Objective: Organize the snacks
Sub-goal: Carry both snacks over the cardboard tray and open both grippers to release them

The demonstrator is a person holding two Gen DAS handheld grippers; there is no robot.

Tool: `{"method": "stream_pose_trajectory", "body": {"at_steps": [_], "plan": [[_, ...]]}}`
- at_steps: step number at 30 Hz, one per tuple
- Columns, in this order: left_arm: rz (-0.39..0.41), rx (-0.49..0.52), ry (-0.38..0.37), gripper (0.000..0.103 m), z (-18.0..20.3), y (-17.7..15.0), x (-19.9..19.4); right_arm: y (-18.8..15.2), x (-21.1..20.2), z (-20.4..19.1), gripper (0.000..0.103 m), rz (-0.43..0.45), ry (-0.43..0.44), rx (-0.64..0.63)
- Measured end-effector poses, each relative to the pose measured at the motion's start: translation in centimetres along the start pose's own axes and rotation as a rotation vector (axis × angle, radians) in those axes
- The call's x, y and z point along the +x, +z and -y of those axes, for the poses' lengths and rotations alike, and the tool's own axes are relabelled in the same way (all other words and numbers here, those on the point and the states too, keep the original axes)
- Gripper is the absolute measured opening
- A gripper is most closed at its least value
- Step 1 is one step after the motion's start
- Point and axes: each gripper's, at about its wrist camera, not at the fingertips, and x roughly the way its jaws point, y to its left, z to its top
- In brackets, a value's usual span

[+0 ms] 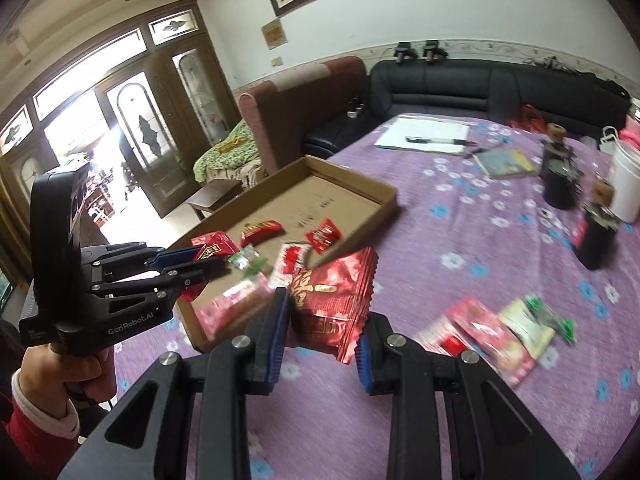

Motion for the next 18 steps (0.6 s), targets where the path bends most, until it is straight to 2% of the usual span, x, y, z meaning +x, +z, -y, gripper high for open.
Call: {"method": "stream_pose_trajectory", "body": {"at_steps": [11, 18], "plan": [[-0.016, -0.043, 0.05, 0.02, -4.6, 0.6, 1.4, 3.4, 5.1, -2.8, 0.029, -0.014, 0.043, -0.026], [-0.039, -0.061, 0.064, 0.02, -6.2, 1.4, 3.3, 5.1, 7.9, -2.7, 0.029, -0.017, 0.033, -0.03]]}}
